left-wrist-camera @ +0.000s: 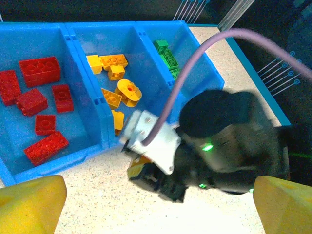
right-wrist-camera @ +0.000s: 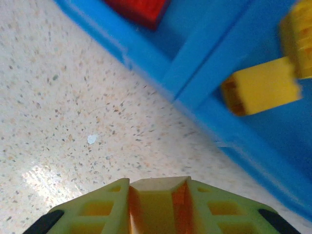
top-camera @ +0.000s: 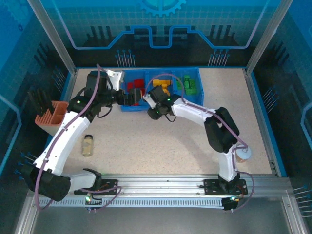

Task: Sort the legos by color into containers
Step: Place the lego in the container.

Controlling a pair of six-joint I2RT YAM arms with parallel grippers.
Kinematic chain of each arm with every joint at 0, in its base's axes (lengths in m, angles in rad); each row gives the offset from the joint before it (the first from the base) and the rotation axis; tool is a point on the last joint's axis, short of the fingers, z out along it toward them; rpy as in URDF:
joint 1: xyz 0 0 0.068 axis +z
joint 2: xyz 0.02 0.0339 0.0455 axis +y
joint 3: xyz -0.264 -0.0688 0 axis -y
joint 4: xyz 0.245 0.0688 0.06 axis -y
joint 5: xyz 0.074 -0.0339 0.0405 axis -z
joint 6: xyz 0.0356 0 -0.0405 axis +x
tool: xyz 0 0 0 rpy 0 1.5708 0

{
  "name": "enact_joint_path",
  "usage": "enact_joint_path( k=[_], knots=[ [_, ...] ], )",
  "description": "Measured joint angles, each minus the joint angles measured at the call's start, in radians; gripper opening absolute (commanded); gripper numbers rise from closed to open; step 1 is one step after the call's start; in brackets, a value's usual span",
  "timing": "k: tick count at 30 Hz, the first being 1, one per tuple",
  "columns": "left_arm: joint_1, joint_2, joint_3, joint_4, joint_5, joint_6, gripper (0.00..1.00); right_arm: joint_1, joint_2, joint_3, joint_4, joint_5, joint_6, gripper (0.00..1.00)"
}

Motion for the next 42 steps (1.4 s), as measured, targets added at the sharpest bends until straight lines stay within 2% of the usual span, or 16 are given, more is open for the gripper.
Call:
enact_joint_path(
  k=[7, 14, 29, 42],
  knots=[
    [0.004, 0.023, 0.015, -0.008, -0.032, 0.002, 0.99, -0.128, -0.021, 0.055, 0.004, -0.008, -0.045, 0.3],
    [0.024, 0.042, 0.017, -0.01, -0.08, 0.003, 0.99, -0.24, 0.16, 0.288, 0.021, -0.023, -0.079, 0.3],
    [0.025, 0.105, 0.026, -0.031, -0.089, -0.002, 0.99, -0.244, 0.537, 0.743, -0.036, -0.048, -0.158, 0.32],
    [0.025, 0.106, 0.032, -0.031, -0.093, -0.034, 0.99, -0.245, 0.554, 0.766, -0.054, -0.052, -0.192, 0.4]
  ],
)
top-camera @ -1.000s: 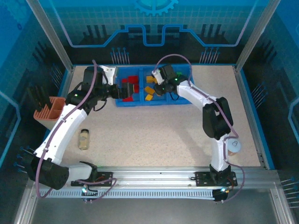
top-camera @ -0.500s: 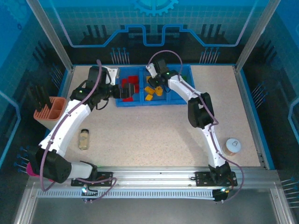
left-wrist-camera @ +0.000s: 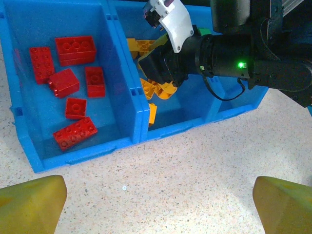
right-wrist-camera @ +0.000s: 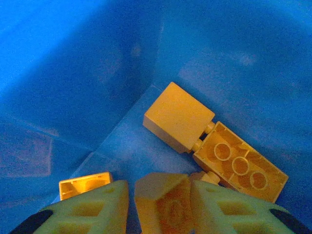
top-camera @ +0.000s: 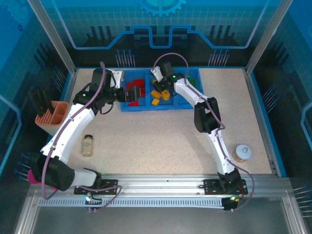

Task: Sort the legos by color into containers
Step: Place the lego in the container, then reset both arms

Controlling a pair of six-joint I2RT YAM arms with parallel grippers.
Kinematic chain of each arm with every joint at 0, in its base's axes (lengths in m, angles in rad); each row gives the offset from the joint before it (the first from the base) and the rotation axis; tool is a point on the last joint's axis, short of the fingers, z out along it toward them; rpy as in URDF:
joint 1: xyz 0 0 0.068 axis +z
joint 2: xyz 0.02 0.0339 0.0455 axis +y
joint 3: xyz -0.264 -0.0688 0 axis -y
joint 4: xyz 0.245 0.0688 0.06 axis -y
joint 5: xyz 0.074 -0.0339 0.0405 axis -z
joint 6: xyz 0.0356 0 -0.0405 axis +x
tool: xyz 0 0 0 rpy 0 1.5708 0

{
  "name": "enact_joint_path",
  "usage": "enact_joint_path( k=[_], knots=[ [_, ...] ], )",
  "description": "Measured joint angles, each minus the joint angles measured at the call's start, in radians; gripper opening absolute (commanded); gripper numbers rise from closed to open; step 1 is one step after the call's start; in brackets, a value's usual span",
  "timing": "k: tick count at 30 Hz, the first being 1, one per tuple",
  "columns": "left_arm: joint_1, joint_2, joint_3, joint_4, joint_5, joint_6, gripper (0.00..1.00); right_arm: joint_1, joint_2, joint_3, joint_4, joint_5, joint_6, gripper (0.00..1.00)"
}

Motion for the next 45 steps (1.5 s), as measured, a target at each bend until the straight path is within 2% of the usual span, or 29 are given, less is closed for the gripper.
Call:
enact_joint_path(
  k=[6, 12, 18, 23, 26, 30, 32, 36, 40, 43, 45],
  knots=[
    [0.0, -0.013, -0.007, 0.005, -0.011, -0.001, 0.99, -0.003, -0.019, -0.029, 0.0, -0.001, -0.003, 0.4],
    [0.014, -0.093, -0.103, 0.065, -0.072, 0.017, 0.99, -0.005, -0.098, -0.114, 0.001, -0.023, -0.003, 0.41],
    [0.124, -0.195, -0.269, 0.205, -0.155, 0.055, 0.99, -0.006, -0.286, -0.238, 0.026, -0.027, -0.002, 0.42],
    [0.251, -0.286, -0.534, 0.473, -0.225, 0.078, 0.99, -0.006, -0.504, -0.401, 0.088, -0.025, 0.001, 0.44],
    [0.297, -0.283, -0.73, 0.678, -0.259, 0.085, 0.99, -0.006, -0.653, -0.552, 0.134, -0.022, 0.019, 0.54],
    [0.303, -0.187, -0.871, 0.869, -0.288, 0.09, 0.99, -0.006, -0.878, -0.834, 0.195, -0.011, 0.068, 0.82],
    [0.306, -0.14, -0.903, 0.957, -0.287, 0.091, 0.99, -0.006, -0.978, -0.963, 0.215, 0.004, 0.09, 0.99],
    [0.312, -0.014, -0.913, 1.109, -0.256, 0.097, 0.99, -0.008, -1.164, -1.195, 0.257, 0.042, 0.124, 1.0],
    [0.314, 0.094, -0.935, 1.278, -0.21, 0.119, 0.99, -0.026, -1.311, -1.35, 0.28, 0.061, 0.142, 1.0],
    [0.298, 0.188, -0.996, 1.458, -0.191, 0.148, 0.99, -0.055, -1.374, -1.433, 0.311, 0.025, 0.143, 1.0],
    [0.288, 0.209, -1.021, 1.479, -0.178, 0.162, 0.99, -0.064, -1.396, -1.484, 0.336, 0.018, 0.143, 1.0]
  ],
)
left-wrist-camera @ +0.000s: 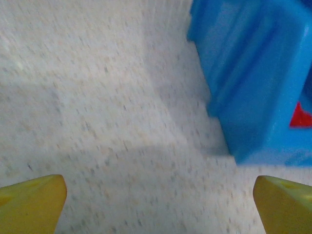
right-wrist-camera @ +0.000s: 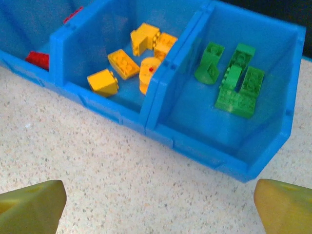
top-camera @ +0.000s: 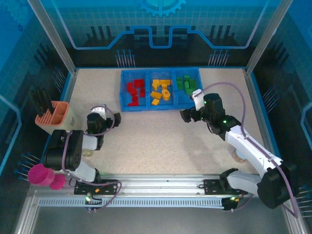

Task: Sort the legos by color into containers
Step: Reset both arms

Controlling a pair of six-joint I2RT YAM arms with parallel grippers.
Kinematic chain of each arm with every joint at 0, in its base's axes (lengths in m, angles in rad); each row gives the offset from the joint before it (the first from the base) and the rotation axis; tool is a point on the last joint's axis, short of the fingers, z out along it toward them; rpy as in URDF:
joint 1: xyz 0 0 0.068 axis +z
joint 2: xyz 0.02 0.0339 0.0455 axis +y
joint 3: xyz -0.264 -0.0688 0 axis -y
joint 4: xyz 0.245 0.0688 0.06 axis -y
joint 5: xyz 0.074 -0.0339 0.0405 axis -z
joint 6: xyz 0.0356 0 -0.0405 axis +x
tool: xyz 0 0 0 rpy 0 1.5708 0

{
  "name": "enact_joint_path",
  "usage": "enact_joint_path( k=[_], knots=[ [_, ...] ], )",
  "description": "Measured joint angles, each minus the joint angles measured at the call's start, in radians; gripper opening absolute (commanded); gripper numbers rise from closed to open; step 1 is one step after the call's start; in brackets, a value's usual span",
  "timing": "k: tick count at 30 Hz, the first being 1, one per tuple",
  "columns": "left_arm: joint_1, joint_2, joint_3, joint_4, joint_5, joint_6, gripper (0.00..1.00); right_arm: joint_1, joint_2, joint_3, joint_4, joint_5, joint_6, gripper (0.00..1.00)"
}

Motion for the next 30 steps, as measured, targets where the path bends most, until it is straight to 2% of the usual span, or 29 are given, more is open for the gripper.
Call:
enact_joint_path(
  k=[4, 8, 14, 21, 27, 30],
  knots=[
    [-0.007, 0.002, 0.025, 0.011, 0.003, 0.013, 0.99, -0.01, -0.034, -0.123, 0.078, 0.021, -0.006, 1.0],
    [-0.008, 0.002, 0.048, 0.022, 0.003, 0.015, 0.99, -0.064, -0.064, -0.242, 0.175, 0.058, -0.018, 1.0],
    [-0.008, 0.002, 0.049, 0.022, 0.003, 0.016, 0.99, -0.217, -0.053, -0.478, 0.519, 0.082, -0.036, 1.0],
    [-0.008, 0.002, 0.049, 0.022, 0.003, 0.015, 0.99, -0.341, 0.157, -0.572, 0.919, 0.026, -0.011, 1.0],
    [-0.01, 0.002, 0.049, 0.022, 0.003, 0.016, 0.99, -0.349, 0.345, -0.572, 1.186, -0.04, 0.002, 1.0],
    [-0.01, 0.002, 0.049, 0.022, 0.003, 0.016, 0.99, -0.348, 0.403, -0.573, 1.235, -0.042, 0.002, 1.0]
  ],
)
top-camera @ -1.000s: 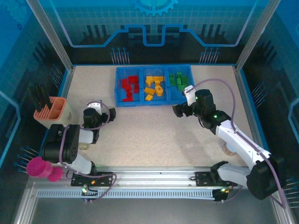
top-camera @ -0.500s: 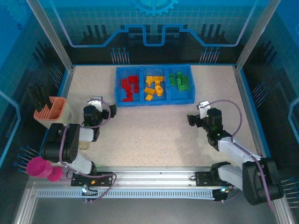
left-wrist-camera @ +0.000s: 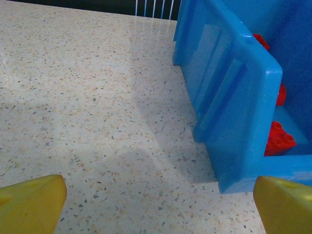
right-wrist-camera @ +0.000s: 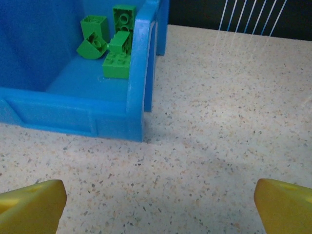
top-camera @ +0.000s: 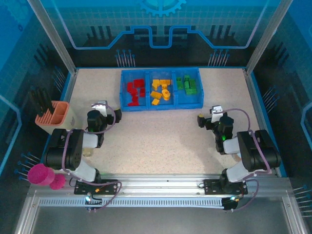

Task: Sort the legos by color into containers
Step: Reset both arms

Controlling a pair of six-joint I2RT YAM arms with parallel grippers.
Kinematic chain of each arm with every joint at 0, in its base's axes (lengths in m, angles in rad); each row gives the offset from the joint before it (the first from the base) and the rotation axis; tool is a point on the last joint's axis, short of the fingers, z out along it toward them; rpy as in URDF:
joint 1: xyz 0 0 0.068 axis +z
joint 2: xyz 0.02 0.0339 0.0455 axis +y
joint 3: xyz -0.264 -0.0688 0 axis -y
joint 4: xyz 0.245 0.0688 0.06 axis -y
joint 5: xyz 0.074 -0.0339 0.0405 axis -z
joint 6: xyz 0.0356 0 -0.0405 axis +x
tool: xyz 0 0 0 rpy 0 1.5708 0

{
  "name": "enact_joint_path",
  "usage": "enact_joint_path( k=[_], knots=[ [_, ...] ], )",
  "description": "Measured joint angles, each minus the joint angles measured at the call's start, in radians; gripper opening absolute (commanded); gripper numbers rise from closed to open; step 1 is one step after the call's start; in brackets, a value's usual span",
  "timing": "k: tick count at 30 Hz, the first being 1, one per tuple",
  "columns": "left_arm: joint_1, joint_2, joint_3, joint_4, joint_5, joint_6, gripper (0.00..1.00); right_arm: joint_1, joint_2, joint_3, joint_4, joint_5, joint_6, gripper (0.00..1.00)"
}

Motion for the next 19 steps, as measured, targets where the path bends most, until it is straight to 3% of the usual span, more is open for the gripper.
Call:
enact_joint_path(
  k=[9, 19],
  knots=[
    [-0.005, 0.0, 0.001, 0.0, 0.0, 0.002, 0.99, 0.0, 0.0, 0.136, -0.097, -0.01, 0.0, 1.0],
    [-0.007, 0.0, 0.001, -0.001, 0.0, 0.018, 1.0, 0.001, 0.0, 0.138, -0.146, -0.01, 0.0, 1.0]
  ],
)
